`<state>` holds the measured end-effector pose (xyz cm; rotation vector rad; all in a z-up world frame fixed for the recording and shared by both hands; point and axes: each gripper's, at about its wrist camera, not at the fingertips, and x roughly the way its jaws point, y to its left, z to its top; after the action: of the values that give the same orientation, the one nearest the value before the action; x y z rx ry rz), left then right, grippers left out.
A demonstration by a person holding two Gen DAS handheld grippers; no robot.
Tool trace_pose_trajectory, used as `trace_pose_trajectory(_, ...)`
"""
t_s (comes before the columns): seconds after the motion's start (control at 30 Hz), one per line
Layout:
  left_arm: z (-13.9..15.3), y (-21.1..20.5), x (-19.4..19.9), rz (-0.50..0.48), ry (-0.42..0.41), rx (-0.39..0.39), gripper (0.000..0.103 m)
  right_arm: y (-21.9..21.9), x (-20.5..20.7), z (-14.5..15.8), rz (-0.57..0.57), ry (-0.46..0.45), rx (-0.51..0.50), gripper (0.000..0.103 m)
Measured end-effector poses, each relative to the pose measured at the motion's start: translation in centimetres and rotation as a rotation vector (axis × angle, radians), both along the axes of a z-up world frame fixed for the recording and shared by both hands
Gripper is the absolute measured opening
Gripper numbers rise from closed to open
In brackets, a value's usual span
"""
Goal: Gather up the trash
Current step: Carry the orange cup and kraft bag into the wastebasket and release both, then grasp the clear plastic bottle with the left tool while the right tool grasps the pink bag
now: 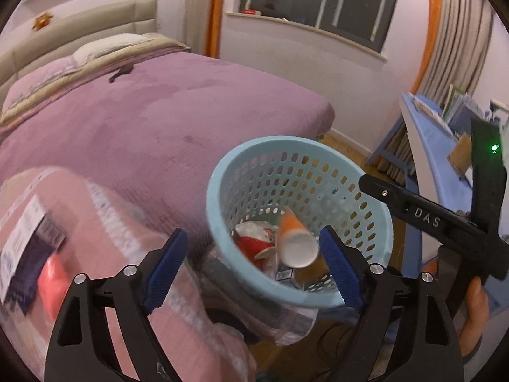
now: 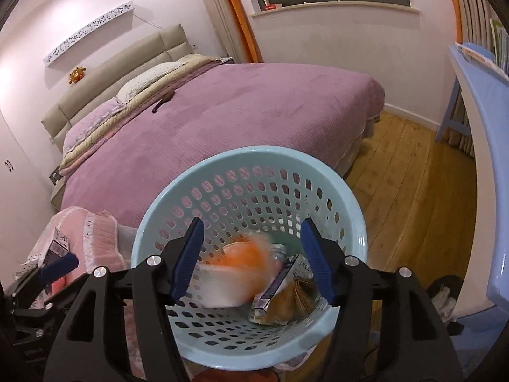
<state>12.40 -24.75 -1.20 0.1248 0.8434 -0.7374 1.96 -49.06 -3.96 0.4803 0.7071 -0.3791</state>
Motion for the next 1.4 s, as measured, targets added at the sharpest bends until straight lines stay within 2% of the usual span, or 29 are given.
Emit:
trace_pose_trajectory(0.2, 1.8, 5.2, -2.0, 0.129, -0.073, -0.034, 0.082, 2.3, -0.1, 1.7, 0.032, -0.041, -0.021, 0.060)
trace_pose_trajectory(0.37, 3.8, 10.7, -3.1, 0.282, -0.131, -0.047, 0.084, 6.5, 0.7, 3.9, 0.122, -0.093, -0.053, 0.060)
trace_pose_trajectory(0.57, 4.7, 18.8, -3.6, 0.585, -0.170, 0.010, 0.085, 12.1, 2.2, 5.5, 0.258, -0.130, -0.074, 0.060)
trace_pose_trajectory(0.6, 4.5, 20.5, -3.5, 0.650, -0.162, 0.030, 0.086, 13.1, 2.5, 5.6, 0.284, -0.132, -0.078, 0.060)
trace_pose_trajectory(0.67, 4.1, 22.9, -3.1, 0.708, -0.139, 0.050, 0.087, 15.6, 3.5, 5.5, 0.341, -0.130, -0.077, 0.062)
trace_pose_trajectory(0.77, 2.6, 25.8, -1.8, 0.744, -0.044, 0.051, 0.087, 18.8, 4.8, 5.0, 0.430, -0.118, -0.053, 0.062)
trace_pose_trajectory(0.93, -0.4, 27.7, -0.2, 0.748, 0.088, 0.030, 0.087, 24.3, 6.9, 3.9, 0.561, -0.103, -0.051, 0.062)
trace_pose_trajectory(1.1, -2.3, 27.9, 1.2, 0.758, 0.119, 0.058, 0.085, 27.2, 9.0, 2.8, 0.621, -0.066, -0.073, 0.063)
trace_pose_trajectory(1.2, -2.9, 27.6, 1.6, 0.767, 0.116, 0.100, 0.076, 27.7, 10.2, 1.5, 0.640, -0.035, -0.058, 0.063)
trace_pose_trajectory(1.3, -3.3, 28.0, 1.6, 0.779, 0.116, 0.100, 0.058, 27.9, 10.8, 0.5, 0.644, -0.022, -0.056, 0.064)
trace_pose_trajectory(1.4, -3.1, 28.8, 0.9, 0.782, 0.112, 0.076, 0.053, 28.4, 11.3, -0.4, 0.649, -0.005, -0.056, 0.064)
